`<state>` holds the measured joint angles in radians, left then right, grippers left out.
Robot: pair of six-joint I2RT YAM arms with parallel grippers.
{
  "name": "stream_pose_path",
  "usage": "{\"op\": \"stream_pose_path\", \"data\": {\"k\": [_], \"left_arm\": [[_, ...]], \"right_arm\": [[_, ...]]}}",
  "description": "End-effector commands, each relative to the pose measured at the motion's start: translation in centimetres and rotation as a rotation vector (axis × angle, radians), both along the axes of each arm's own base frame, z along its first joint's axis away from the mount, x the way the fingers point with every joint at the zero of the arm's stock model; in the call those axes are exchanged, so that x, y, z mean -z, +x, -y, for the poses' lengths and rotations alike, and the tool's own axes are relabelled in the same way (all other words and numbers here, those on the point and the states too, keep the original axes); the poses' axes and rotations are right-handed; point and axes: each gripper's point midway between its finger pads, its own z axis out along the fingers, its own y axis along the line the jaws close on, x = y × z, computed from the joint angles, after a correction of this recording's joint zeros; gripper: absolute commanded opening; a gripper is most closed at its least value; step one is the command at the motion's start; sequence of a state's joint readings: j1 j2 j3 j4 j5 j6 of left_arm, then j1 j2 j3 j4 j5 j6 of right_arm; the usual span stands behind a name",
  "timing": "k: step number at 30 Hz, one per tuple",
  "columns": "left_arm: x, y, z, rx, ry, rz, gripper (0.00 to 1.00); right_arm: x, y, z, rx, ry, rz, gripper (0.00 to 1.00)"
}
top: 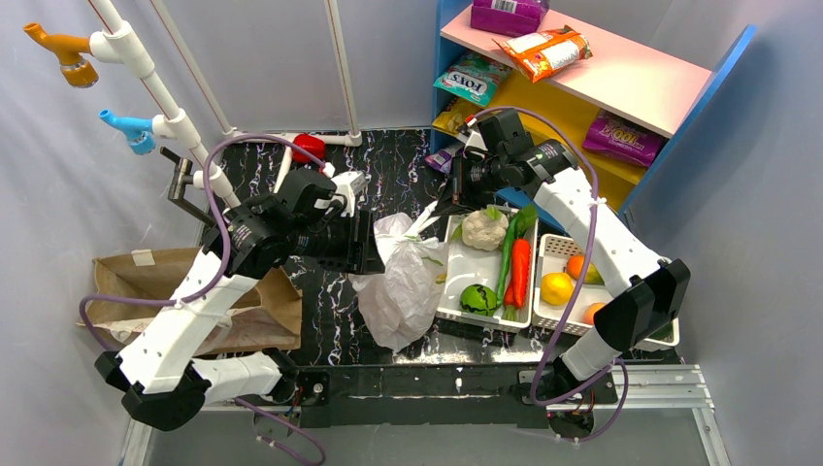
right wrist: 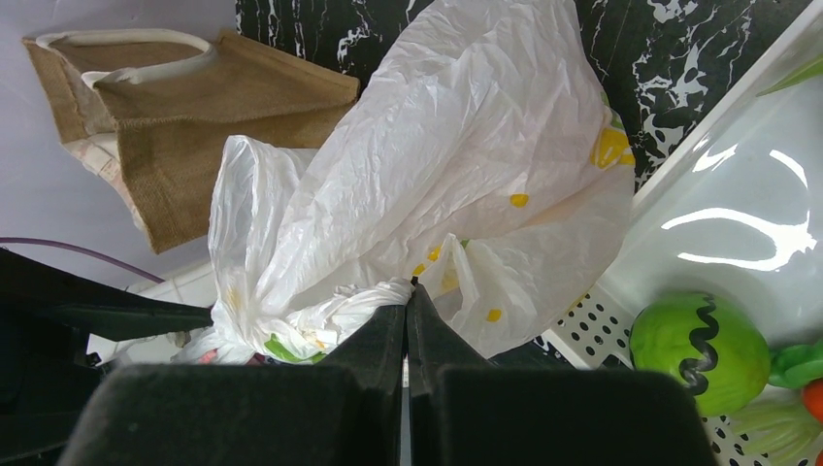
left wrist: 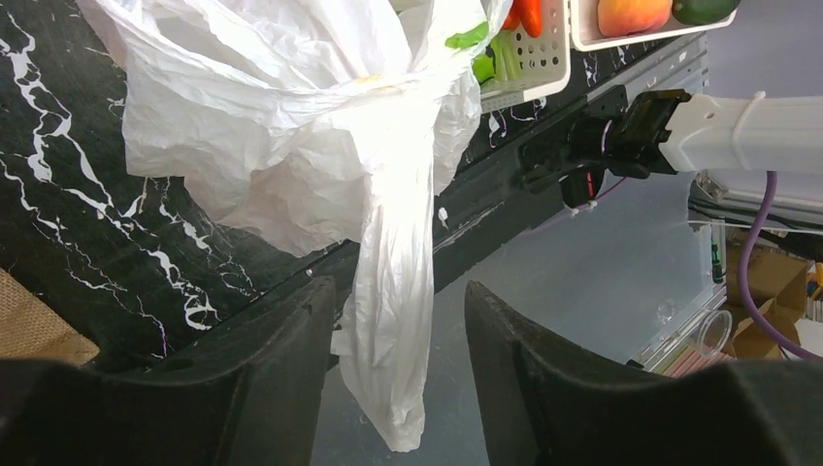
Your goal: Place the food into the grocery bag and tie it
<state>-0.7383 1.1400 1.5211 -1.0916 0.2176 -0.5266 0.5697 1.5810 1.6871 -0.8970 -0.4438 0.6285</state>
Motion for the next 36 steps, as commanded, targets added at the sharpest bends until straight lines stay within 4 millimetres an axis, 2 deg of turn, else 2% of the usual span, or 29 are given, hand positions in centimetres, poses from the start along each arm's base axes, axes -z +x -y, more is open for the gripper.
{"op": "stream_pose_path", "data": {"k": [1,3,5,7,11,17,21,22,23,26,30,32,36], "left_arm": [[-0.4,0.3,-0.8,-0.028,-0.004,0.042,0.53],[-0.5,0.6,-1.0,-0.043,0.000,0.056,0.57],[-0.5,0.8,-1.1,-0.051,0.004,0.058,0.57],[-0.4,0.9,-1.0,-0.052,0.003,0.049,0.47],[-0.2,0.9,-0.6,-0.049,-0.007,0.027,0.35],[0.1,0.9,-0.2,-0.049,-0.034,0.007,0.20],[0.1,0.8,0.2,-0.045,-0.061,-0.009,0.14],[0.2,0.7,0.4,-0.043,-0.066,-0.018,0.10],[0.3,0.6,0.4,-0.043,-0.072,-0.022,0.00],[0.7,0.2,0.4,-0.038,-0.083,-0.033,0.00],[0.2,-0.6,-0.6,-0.047,-0.067,-0.033,0.00],[-0.3,-1.6,-1.5,-0.040,-0.053,-0.039,0.00],[-0.1,-4.7,-3.6,-0.041,-0.050,-0.075,0.00]], "right_arm": [[-1.5,-0.1,0.2,-0.012,0.017,0.044,0.01],[-1.4,-0.1,0.2,-0.015,0.015,0.042,0.01],[-1.4,-0.1,0.1,-0.019,0.015,0.042,0.01],[-1.4,-0.1,0.1,-0.020,0.015,0.042,0.01],[-1.3,0.0,0.0,-0.026,0.015,0.041,0.01],[-1.4,0.1,-0.2,-0.032,0.017,0.043,0.01],[-1.3,0.2,-0.2,-0.033,0.015,0.041,0.01],[-1.4,0.2,-0.2,-0.033,0.016,0.043,0.01],[-1.4,0.3,-0.2,-0.033,0.016,0.043,0.01],[-1.9,0.7,-0.5,-0.024,0.029,0.039,0.01],[-2.5,2.4,-0.3,0.026,0.042,0.032,0.01],[-2.6,3.9,0.7,0.086,0.046,0.028,0.01],[-2.5,7.6,3.1,0.229,0.067,-0.009,0.01]]}}
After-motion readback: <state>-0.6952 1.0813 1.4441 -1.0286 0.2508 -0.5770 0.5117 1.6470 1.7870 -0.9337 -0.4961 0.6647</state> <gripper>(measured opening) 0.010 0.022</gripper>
